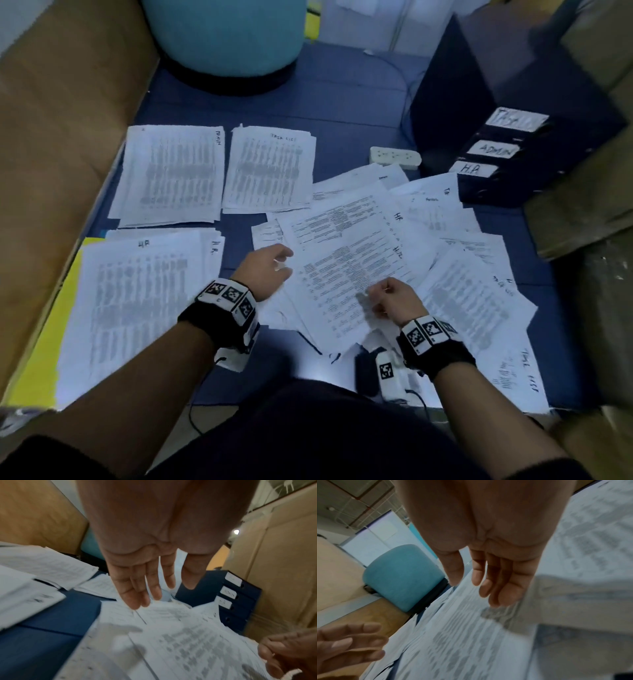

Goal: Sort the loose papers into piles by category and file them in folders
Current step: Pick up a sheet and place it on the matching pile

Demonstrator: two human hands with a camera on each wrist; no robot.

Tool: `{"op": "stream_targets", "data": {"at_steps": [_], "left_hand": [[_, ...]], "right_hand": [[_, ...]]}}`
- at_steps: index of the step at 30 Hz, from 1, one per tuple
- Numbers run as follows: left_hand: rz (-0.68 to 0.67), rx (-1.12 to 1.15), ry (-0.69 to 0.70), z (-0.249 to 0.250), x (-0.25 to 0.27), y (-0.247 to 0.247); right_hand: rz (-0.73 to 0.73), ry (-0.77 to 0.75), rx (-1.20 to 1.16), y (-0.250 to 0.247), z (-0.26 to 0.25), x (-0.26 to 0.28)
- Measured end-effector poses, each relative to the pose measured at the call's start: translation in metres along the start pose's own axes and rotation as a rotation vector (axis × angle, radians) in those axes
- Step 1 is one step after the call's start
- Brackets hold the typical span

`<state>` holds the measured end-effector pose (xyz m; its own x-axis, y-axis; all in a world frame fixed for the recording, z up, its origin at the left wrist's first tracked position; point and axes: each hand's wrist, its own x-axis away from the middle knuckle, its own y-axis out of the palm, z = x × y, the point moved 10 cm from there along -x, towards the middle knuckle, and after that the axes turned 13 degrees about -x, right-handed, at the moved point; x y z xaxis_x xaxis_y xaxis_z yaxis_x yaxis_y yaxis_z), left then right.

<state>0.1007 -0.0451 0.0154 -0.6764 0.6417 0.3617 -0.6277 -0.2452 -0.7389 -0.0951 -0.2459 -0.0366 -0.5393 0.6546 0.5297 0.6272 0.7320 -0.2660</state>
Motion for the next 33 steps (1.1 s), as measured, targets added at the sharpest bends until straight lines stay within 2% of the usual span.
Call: {"op": "stream_targets", "data": {"at_steps": [3, 6, 11, 14, 18, 20, 24, 28, 33], "left_hand": [[-0.039, -0.124, 0.032, 0.022, -0.021, 0.035], [-0.043, -0.219, 0.026, 0.026, -0.043, 0.065], [-0.013, -0.433, -0.164, 0.009, -0.06, 0.081], [-0.041, -0.528, -0.214, 0.009, -0.061, 0.084], [-0.013, -0.641, -0.296, 0.008, -0.057, 0.077], [-0.023, -0.602, -0.305, 0.005, -0.057, 0.074], [-0.026, -0.393, -0.167, 0.017, -0.055, 0.061], [0.04, -0.118, -0.083, 0.023, -0.04, 0.029], [0.152, 0.148, -0.127, -0.001, -0.023, -0.006]], "right_hand": [[0.112, 0.061, 0.058, -0.043, 0.019, -0.013], [0.142, 0.085, 0.175, -0.066, 0.033, -0.027], [0.119, 0.08, 0.191, -0.069, 0.039, -0.034], [0.116, 0.075, 0.193, -0.071, 0.045, -0.037], [0.103, 0.083, 0.166, -0.071, 0.048, -0.039], [0.101, 0.099, 0.15, -0.072, 0.051, -0.04], [0.116, 0.122, 0.081, -0.073, 0.055, -0.039], [0.099, 0.102, 0.036, -0.073, 0.052, -0.036], [0.004, 0.025, -0.042, -0.053, 0.024, -0.025]]}}
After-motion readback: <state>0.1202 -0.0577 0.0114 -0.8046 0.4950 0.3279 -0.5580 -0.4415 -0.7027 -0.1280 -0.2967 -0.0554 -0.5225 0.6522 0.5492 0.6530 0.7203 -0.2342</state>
